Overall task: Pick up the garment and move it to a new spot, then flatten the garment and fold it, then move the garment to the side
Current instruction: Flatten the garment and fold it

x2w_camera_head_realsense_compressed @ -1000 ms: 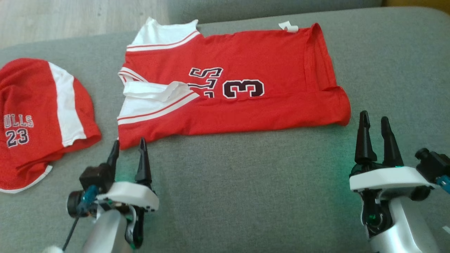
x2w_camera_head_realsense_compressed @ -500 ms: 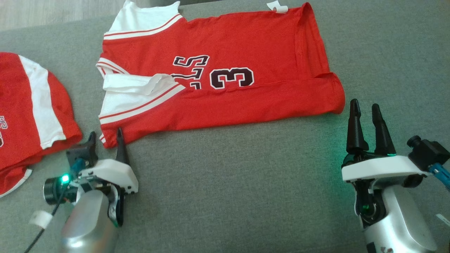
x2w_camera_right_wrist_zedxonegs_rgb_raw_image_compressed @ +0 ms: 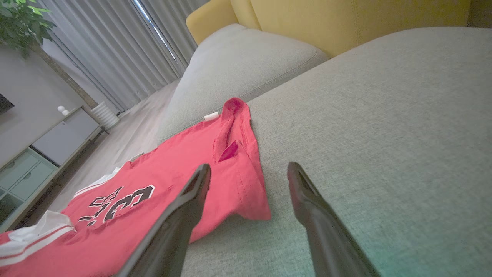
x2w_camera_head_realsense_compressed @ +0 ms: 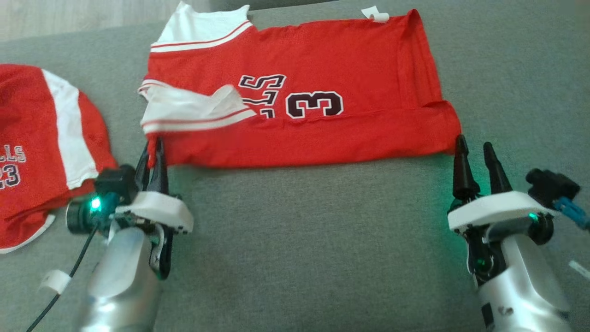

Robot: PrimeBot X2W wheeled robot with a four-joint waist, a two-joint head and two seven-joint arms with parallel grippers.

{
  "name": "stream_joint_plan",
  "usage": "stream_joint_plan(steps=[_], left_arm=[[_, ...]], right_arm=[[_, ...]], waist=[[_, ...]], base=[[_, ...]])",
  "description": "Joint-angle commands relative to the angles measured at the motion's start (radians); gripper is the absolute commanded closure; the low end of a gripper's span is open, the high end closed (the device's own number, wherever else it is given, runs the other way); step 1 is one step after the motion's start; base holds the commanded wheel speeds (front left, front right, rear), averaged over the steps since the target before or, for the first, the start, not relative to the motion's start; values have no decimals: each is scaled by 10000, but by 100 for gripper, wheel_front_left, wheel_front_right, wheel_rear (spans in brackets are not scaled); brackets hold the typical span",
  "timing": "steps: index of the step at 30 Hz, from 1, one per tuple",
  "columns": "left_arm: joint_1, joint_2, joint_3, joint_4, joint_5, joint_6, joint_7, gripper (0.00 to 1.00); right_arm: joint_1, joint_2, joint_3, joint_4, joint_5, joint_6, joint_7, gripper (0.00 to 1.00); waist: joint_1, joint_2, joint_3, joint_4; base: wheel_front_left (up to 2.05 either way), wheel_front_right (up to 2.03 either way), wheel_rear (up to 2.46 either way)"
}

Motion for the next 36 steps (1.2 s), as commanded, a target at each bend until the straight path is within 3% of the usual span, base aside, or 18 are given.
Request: stream_joint_plan(steps=[1,10,18,19,20,23,27,36], left_arm=[[-114,225,170,-769,156,29,-224,100],[182,316,-371,-2646,671,-62,-357,100],[421,344,-493,-2957,619,-37,-269,100],[461,363,-490,-2953,602,-24,-243,100],[501,387,-486,-2945,588,-10,-220,100],[625,446,-461,-2911,527,38,-132,100],[869,523,-427,-2834,428,87,-48,100],[1832,466,-404,-2968,110,223,24,100]], right_arm=[[-615,-18,151,175,-106,-7,240,0],[-2331,-18,-351,3472,-789,-7,780,0],[-3284,-18,488,5326,-593,-7,654,0],[-3353,-18,718,5496,-587,-7,644,38],[-3422,-18,921,5621,-683,-7,524,100],[-3652,-18,965,6077,-1205,-7,-37,100],[-3926,-28,270,6578,-2325,-7,-600,100],[-3231,-31,-1179,6131,-3565,-7,-797,100]], waist=[[0,0,-27,161],[0,0,130,535],[0,0,186,656],[0,0,172,654],[0,0,153,642],[0,0,77,585],[0,0,-136,487],[0,0,-961,357]], base=[[0,0,0],[0,0,0],[0,0,0],[0,0,0],[0,0,0],[0,0,0],[0,0,0],[0,0,0]])
